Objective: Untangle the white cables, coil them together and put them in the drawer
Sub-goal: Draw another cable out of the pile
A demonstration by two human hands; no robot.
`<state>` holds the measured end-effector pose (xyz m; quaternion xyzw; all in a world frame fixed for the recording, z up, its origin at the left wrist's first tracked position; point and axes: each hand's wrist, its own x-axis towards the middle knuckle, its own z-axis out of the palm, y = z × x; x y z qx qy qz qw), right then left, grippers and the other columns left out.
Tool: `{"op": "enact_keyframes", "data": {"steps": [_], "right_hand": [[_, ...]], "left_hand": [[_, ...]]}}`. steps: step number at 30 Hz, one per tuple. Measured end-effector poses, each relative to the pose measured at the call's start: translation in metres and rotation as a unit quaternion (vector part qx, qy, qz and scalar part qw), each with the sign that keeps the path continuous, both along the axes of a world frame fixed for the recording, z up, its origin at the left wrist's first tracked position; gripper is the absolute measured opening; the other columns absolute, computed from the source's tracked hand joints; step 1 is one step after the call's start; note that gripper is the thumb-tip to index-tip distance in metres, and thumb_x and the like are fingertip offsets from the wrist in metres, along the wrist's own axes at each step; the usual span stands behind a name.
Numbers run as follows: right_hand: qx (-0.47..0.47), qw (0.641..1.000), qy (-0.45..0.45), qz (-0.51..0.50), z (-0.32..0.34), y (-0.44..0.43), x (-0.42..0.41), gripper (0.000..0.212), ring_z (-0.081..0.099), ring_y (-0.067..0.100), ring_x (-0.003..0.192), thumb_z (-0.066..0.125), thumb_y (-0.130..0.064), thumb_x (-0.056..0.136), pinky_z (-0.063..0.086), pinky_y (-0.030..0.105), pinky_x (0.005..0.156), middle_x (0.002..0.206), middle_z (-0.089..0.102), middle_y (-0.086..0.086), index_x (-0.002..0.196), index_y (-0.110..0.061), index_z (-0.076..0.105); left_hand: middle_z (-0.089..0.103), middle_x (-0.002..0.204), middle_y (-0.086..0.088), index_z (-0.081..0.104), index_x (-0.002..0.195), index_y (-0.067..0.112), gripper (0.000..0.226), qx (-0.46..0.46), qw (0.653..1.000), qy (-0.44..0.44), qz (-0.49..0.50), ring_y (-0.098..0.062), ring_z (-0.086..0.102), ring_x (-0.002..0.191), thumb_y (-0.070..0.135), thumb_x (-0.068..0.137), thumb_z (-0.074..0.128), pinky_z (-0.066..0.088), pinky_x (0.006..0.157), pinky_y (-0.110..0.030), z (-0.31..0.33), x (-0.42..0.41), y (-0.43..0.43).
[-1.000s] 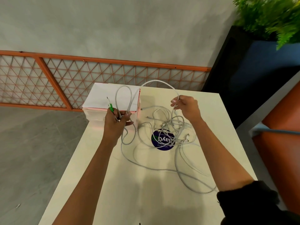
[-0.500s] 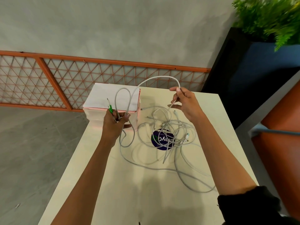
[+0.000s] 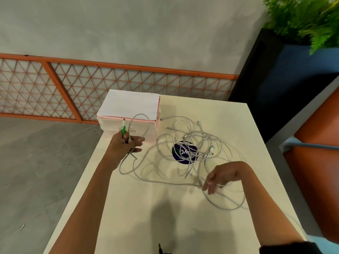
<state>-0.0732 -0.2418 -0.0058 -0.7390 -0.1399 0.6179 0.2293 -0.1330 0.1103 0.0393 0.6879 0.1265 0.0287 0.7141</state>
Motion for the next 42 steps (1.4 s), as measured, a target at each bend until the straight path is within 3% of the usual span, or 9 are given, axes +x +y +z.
{"op": "enact_keyframes", "data": {"steps": [6, 11, 16, 20, 25, 32, 35, 38, 42], "right_hand": [[-0.217, 0.974, 0.028, 0.062, -0.012, -0.018, -0.016, 0.035, 0.061, 0.002, 0.097, 0.043, -0.007, 0.098, 0.041, 0.017, 0.075, 0.089, 0.071, -0.021, 0.131, -0.011, 0.055], [-0.254, 0.956, -0.151, 0.007, 0.003, -0.004, -0.009, 0.034, 0.059, 0.010, 0.085, 0.049, -0.002, 0.095, 0.044, 0.011, 0.054, 0.132, 0.058, 0.009, 0.128, -0.005, 0.056], [-0.010, 0.902, -0.360, -0.240, 0.038, 0.053, 0.011, 0.025, 0.058, 0.022, 0.078, 0.054, -0.019, 0.093, 0.048, 0.031, 0.066, 0.092, 0.068, 0.019, 0.094, 0.003, 0.065], [0.238, 0.864, -0.287, -0.338, 0.073, 0.125, -0.005, 0.038, 0.061, 0.015, 0.094, 0.043, -0.040, 0.099, 0.048, 0.020, 0.080, 0.105, 0.063, 0.003, 0.121, -0.010, 0.053], [0.313, 0.820, -0.287, -0.385, 0.076, 0.152, -0.005, 0.026, 0.057, 0.009, 0.053, 0.048, -0.018, 0.099, 0.048, 0.023, 0.057, 0.069, 0.058, 0.004, 0.102, 0.001, 0.066], [0.401, 0.755, -0.253, -0.453, 0.088, 0.157, -0.002, 0.039, 0.031, 0.006, 0.044, 0.034, -0.028, 0.103, 0.025, 0.022, 0.047, 0.057, 0.042, 0.000, 0.093, -0.013, 0.068], [0.401, 0.777, -0.299, -0.382, 0.086, 0.166, -0.009, 0.040, 0.030, 0.006, 0.048, 0.029, -0.024, 0.104, 0.025, 0.020, 0.048, 0.057, 0.037, 0.000, 0.098, -0.009, 0.065], [0.387, 0.816, -0.332, -0.271, 0.077, 0.171, -0.018, 0.036, 0.033, 0.003, 0.049, 0.031, -0.021, 0.104, 0.030, 0.017, 0.053, 0.054, 0.037, -0.006, 0.101, -0.007, 0.064], [0.352, 0.865, -0.326, -0.146, 0.071, 0.169, -0.024, 0.033, 0.035, 0.002, 0.051, 0.037, -0.022, 0.103, 0.031, 0.020, 0.057, 0.057, 0.040, -0.010, 0.089, -0.030, 0.066]], "left_hand": [[0.073, 0.084, -0.001, 0.038, 0.075, 0.014, 0.027, 0.009, 1.000, -0.012, -0.001, -0.012, 0.069, 0.068, 0.008, 0.098, 0.048, 0.053, 0.052, -0.022, -0.002, -0.008, -0.002], [0.069, 0.089, -0.006, 0.039, 0.079, 0.014, 0.023, 0.022, 0.999, -0.018, -0.029, -0.012, 0.068, 0.067, 0.009, 0.101, 0.043, 0.050, 0.051, -0.021, 0.002, -0.011, -0.009], [0.071, 0.087, -0.006, 0.040, 0.096, 0.006, 0.006, 0.016, 0.997, -0.015, -0.080, -0.015, 0.070, 0.070, 0.008, 0.101, 0.042, 0.054, 0.055, -0.024, 0.003, -0.008, -0.018], [0.073, 0.081, -0.003, 0.041, 0.091, 0.005, 0.010, 0.027, 0.989, -0.004, -0.146, -0.018, 0.071, 0.074, 0.008, 0.100, 0.043, 0.057, 0.063, -0.028, 0.009, -0.010, -0.029], [0.074, 0.089, -0.004, 0.042, 0.095, 0.005, 0.008, -0.010, 0.989, -0.008, -0.149, -0.018, 0.071, 0.084, 0.010, 0.100, 0.043, 0.058, 0.068, -0.030, 0.012, -0.014, -0.028], [0.067, 0.103, -0.020, 0.049, 0.096, 0.009, 0.037, -0.138, 0.990, 0.026, -0.029, -0.029, 0.068, 0.090, 0.039, 0.102, 0.028, 0.059, 0.066, -0.031, 0.012, -0.012, -0.023], [0.068, 0.098, -0.022, 0.046, 0.080, 0.009, 0.043, -0.180, 0.983, 0.032, -0.019, -0.029, 0.069, 0.088, 0.037, 0.104, 0.024, 0.057, 0.065, -0.030, 0.013, -0.009, -0.024], [0.068, 0.099, -0.021, 0.056, 0.090, 0.001, 0.048, -0.213, 0.977, 0.010, -0.012, -0.027, 0.069, 0.093, 0.035, 0.105, 0.026, 0.058, 0.075, -0.032, 0.012, -0.004, -0.030], [0.072, 0.100, -0.010, 0.060, 0.104, 0.003, 0.045, -0.261, 0.965, -0.009, -0.013, -0.021, 0.069, 0.095, 0.035, 0.104, 0.027, 0.058, 0.080, -0.032, 0.016, 0.000, -0.029]]}}
